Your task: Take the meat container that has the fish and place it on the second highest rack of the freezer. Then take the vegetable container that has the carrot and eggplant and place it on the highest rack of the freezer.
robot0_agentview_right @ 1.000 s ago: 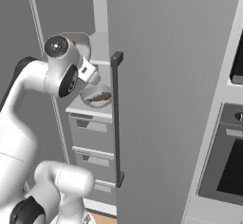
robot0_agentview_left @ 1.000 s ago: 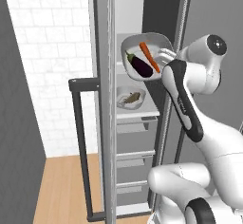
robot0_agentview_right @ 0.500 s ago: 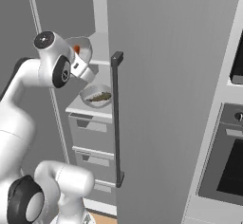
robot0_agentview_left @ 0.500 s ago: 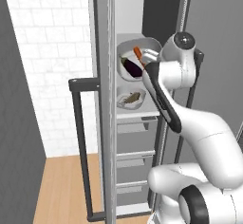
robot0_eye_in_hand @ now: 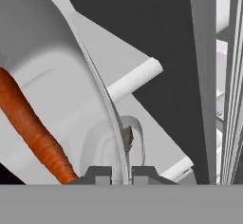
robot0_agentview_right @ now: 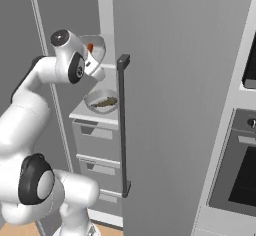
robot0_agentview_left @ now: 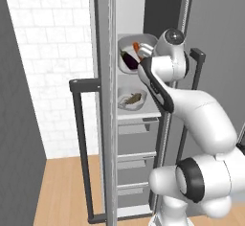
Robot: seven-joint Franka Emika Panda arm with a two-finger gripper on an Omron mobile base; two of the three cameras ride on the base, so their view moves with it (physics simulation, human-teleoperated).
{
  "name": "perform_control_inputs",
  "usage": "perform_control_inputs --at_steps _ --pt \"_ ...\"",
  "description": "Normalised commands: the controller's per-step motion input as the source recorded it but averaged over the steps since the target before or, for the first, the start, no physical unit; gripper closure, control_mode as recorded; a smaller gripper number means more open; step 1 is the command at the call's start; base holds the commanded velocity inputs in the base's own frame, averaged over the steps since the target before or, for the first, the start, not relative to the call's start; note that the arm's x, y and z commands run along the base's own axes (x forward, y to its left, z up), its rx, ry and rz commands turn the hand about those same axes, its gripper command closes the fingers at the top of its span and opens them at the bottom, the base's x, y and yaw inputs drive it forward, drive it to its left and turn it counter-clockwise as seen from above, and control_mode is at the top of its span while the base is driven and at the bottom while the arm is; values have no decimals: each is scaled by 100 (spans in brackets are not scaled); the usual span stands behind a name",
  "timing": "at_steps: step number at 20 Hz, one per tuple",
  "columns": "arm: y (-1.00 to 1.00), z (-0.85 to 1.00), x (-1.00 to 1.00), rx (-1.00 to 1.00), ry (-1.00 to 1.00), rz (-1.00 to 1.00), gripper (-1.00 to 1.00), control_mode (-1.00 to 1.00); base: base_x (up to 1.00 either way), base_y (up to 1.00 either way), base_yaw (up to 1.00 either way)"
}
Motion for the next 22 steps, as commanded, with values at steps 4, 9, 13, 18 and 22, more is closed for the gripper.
perform_control_inputs --at_steps 4,9,13,18,22 --pt "-9 5 81 5 0 0 100 -100 0 0 0" --pt "0 8 76 6 0 0 100 -100 0 0 0" --pt "0 33 28 9 -1 0 100 -100 0 0 0" --pt "-2 28 2 10 -1 0 100 -100 0 0 0" --pt "0 -6 14 -1 0 -1 100 -100 0 0 0"
